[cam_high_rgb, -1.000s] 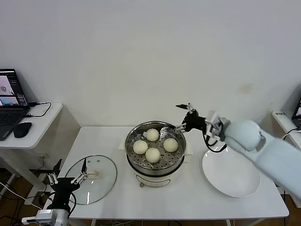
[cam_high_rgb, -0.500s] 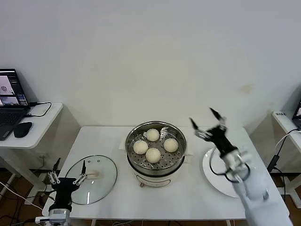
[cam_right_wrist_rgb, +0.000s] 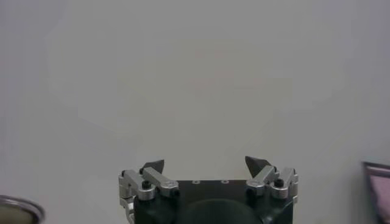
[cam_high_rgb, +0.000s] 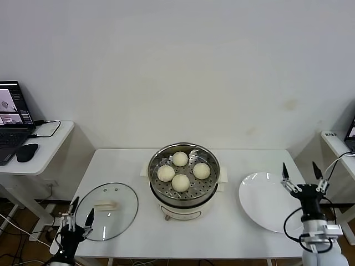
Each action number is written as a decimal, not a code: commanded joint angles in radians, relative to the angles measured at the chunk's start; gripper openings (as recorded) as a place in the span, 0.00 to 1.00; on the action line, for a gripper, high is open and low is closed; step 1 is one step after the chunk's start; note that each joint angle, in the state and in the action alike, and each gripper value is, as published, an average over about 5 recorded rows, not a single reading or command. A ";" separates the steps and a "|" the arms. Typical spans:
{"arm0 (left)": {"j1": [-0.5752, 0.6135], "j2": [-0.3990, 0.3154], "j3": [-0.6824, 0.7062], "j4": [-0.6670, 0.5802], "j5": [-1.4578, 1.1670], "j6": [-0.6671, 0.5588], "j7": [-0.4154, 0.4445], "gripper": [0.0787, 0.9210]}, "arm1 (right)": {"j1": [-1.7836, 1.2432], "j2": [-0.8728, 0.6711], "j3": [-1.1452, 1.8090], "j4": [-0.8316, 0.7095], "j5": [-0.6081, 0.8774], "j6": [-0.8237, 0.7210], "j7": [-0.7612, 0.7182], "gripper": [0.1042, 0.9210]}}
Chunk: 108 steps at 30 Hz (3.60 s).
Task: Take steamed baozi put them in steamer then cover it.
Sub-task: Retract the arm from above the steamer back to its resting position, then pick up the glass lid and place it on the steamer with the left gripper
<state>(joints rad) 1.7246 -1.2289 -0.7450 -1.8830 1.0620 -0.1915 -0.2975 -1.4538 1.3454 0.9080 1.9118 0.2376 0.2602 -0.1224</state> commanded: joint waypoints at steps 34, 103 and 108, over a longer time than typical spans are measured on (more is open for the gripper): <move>-0.372 0.140 0.160 0.413 0.238 -0.039 0.022 0.88 | -0.141 0.131 0.056 -0.002 -0.078 0.113 0.022 0.88; -0.301 0.098 0.087 0.227 0.132 0.008 -0.007 0.07 | -0.164 0.118 -0.016 -0.004 -0.132 0.137 0.023 0.88; -0.234 0.118 0.028 0.062 0.046 0.073 0.067 0.07 | -0.167 0.112 -0.034 -0.004 -0.139 0.140 0.025 0.88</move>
<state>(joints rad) 1.3728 -1.1260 -0.6250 -1.5467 1.1898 -0.1996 -0.2895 -1.6188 1.4607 0.8934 1.9057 0.1037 0.3986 -0.0993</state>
